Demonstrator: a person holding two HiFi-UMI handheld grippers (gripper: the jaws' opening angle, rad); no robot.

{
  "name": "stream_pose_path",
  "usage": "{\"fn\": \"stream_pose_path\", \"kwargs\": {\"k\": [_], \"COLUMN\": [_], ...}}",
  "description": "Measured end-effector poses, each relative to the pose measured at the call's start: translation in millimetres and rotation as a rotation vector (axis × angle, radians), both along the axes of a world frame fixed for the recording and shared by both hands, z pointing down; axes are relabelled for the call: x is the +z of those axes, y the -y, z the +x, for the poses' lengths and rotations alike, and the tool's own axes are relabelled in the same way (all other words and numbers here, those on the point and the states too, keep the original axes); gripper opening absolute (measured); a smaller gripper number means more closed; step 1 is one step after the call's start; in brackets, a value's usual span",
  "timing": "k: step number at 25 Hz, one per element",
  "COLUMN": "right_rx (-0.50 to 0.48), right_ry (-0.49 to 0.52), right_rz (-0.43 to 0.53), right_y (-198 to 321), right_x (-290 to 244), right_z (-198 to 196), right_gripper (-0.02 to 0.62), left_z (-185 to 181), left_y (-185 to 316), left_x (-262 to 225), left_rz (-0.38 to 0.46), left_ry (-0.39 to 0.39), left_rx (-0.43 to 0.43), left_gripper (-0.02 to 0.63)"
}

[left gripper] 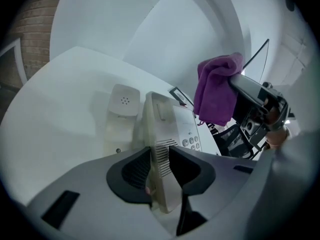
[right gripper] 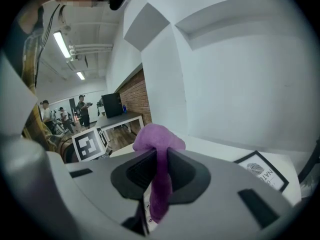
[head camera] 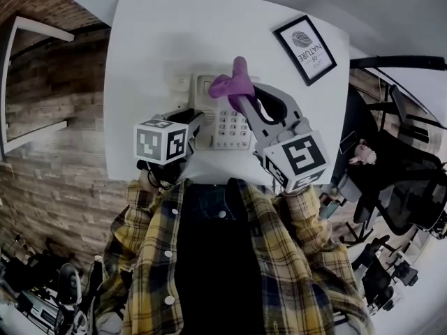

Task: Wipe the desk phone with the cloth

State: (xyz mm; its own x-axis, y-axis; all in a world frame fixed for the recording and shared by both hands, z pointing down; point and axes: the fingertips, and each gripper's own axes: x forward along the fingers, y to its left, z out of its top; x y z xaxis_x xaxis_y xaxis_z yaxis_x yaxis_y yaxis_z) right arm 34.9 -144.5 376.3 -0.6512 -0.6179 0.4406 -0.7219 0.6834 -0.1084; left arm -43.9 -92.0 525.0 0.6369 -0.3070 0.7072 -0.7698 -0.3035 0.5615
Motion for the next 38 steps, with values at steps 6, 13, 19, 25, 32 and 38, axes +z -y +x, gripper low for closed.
{"fn": "stream_pose_path", "kwargs": {"k": [6, 13, 19, 25, 32, 38], "right_rx": [-0.156, -0.216, -0.208, -0.189, -0.147, -0.082], "right_ry": [-0.030, -0.095, -0.133, -0.123, -0.129, -0.128], "right_rz": [-0.052, -0.171, -0.185, -0.199, -0.216, -0.239], "right_y": [11.3, 17.9, 19.1, 22.4, 22.5, 20.2], "right_x": [33.5, 90.9, 101.6, 102.9, 99.8, 100.7], "right_z": [-57.2, -83.4, -78.0, -67.7, -50.0, -15.6], "right_gripper": [0.060, 0.060, 0.060, 0.060, 0.060, 0.060], "left_z": [-0.1, 0.6, 0.8, -2.1, -1.1, 1.5], "left_y": [-0.8, -1.0, -2.4, -1.3, 0.2, 1.1], "left_x": [0.8, 0.8, -0.5, 1.8, 1.3, 0.7], "left_rz": [-0.016, -0.020, -0.025, -0.042, -0.036, -0.030], "left_ry": [-0.011, -0.015, -0.019, -0.030, -0.020, -0.025], "left_rx": [-0.002, -0.004, -0.004, -0.033, -0.032, -0.029], "left_gripper": [0.123, 0.123, 0.123, 0.141, 0.143, 0.141]}}
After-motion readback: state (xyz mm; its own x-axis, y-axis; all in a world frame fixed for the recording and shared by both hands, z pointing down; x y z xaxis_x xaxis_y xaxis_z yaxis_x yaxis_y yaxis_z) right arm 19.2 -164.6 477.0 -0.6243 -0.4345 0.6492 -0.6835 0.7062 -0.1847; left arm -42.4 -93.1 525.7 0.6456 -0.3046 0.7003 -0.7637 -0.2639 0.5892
